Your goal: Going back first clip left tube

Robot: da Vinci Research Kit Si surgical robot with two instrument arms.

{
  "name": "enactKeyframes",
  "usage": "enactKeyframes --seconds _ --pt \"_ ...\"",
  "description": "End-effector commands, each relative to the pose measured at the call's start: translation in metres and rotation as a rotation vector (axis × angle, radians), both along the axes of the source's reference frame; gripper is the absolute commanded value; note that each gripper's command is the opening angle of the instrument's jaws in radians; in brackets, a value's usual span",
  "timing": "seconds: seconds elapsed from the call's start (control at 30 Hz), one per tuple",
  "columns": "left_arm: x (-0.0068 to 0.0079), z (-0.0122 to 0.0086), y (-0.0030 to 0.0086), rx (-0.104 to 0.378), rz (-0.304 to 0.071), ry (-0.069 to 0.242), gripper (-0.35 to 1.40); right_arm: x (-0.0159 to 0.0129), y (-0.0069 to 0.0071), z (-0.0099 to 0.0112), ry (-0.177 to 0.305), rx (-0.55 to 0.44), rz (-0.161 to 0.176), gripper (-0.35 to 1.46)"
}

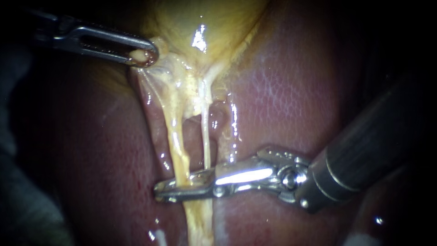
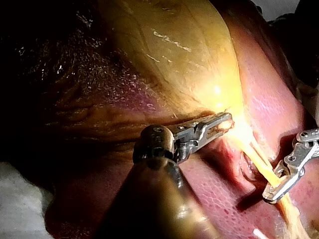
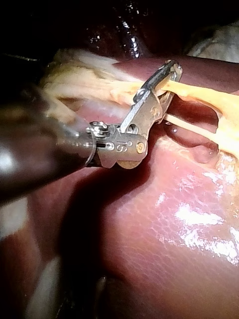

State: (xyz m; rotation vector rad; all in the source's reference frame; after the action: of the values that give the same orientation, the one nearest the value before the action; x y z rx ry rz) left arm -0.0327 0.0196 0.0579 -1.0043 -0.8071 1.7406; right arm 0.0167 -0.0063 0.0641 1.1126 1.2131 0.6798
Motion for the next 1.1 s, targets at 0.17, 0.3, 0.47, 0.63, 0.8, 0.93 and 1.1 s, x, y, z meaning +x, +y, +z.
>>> enactKeyframes --seconds 0.17,0.3,0.47,0.63,0.8,0.93,1.1 --pt "0.0000 0.0000 0.0000 0.000 0.000 0.000 -0.35 0.0006 0.0002 0.0001 0.011 -0.096 0.036 0.27" --pt "0.0001 0.0000 0.0000 0.000 0.001 -0.001 -0.35 0.0009 0.0004 0.0002 0.016 -0.186 0.065 0.41" --pt "0.0002 0.0000 0.0000 0.000 0.001 -0.001 -0.35 0.0009 0.0007 0.0000 -0.029 -0.315 0.058 0.46" --pt "0.0002 0.0000 0.0000 0.000 0.001 -0.001 -0.35 0.0002 0.0009 -0.0003 -0.066 -0.394 0.030 0.48" --pt "0.0002 0.0000 0.0000 0.000 0.001 -0.001 -0.35 -0.0006 0.0017 -0.0008 -0.087 -0.445 0.056 0.49" --pt "0.0002 0.0000 -0.0001 -0.001 -0.001 0.001 -0.35 -0.0020 0.0022 -0.0017 -0.127 -0.546 0.029 0.50" --pt "0.0003 0.0000 -0.0001 -0.001 -0.001 0.001 -0.35 -0.0056 0.0031 -0.0039 -0.190 -0.660 -0.060 0.50"
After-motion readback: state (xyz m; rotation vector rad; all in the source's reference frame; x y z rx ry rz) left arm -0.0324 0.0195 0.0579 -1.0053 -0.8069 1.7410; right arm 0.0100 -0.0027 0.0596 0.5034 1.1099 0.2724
